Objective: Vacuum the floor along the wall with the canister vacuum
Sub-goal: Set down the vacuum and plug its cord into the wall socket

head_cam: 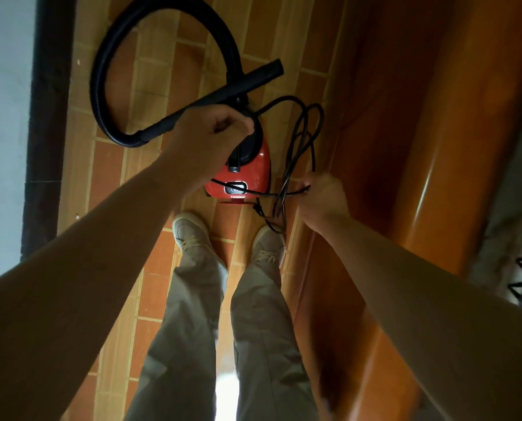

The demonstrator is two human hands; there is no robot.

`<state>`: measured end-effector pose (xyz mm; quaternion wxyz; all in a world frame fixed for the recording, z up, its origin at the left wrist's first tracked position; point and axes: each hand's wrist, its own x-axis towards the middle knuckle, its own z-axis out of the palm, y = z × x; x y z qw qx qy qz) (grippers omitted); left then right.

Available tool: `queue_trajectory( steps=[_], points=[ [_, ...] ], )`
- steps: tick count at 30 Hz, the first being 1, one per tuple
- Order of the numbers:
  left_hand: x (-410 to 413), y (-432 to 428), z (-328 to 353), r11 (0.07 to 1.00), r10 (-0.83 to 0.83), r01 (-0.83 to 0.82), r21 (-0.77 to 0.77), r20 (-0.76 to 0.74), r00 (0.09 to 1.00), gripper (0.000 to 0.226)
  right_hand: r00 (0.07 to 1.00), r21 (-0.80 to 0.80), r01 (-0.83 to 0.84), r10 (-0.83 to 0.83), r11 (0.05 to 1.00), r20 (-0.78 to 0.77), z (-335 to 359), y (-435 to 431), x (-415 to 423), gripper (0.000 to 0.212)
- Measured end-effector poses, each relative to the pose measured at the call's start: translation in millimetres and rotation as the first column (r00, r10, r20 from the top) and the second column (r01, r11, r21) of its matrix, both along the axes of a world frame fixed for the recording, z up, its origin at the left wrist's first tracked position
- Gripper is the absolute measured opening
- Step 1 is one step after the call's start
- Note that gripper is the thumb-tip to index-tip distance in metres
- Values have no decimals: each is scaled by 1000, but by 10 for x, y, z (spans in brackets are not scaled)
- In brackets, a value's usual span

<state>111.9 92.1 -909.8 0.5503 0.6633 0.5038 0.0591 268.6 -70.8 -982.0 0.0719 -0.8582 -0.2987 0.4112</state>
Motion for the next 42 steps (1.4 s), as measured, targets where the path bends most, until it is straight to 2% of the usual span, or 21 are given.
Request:
queue_trajectory(
  steps=[4,13,18,21,23,28,33,36,38,40,42],
  points=[
    [64,89,243,998,-36,35,59,29,999,21,991,8,-98,97,995,87,188,126,145,22],
    [89,390,598,956,-102,93,279,17,995,44,999,256,-4,-9,967,49,814,559,472,18],
    [-35,534,848,827,-223,276,489,-165,961,43,998,303,0,-21,953,66,1457,833,623,19],
    [-107,477,1019,827,-214,350,440,-329,920,44,998,321,-20,1,947,58,1801,955,652,20],
    [-124,425,1094,848,-203,343,404,-350,914,40,997,300,-57,41,952,61,1927,1013,627,20],
    [-92,463,848,917,-124,198,345,-226,966,35,997,186,-77,75,979,14,1658,1089,392,19],
    [-75,568,411,890,-88,167,425,-201,976,39,999,106,-45,48,993,-26,1059,981,240,30],
    [-130,512,218,873,-105,162,461,-146,984,43,997,77,9,-3,997,-77,811,838,138,45],
    [-174,478,99,896,-84,138,421,-145,986,46,995,84,53,-46,995,-86,663,694,14,48],
    [-203,437,13,940,-19,66,336,-141,990,49,987,109,127,-115,986,-110,507,516,-159,37],
    [-211,395,-29,971,25,3,237,-116,993,51,972,93,140,-119,986,-203,386,362,-397,32]
  ],
)
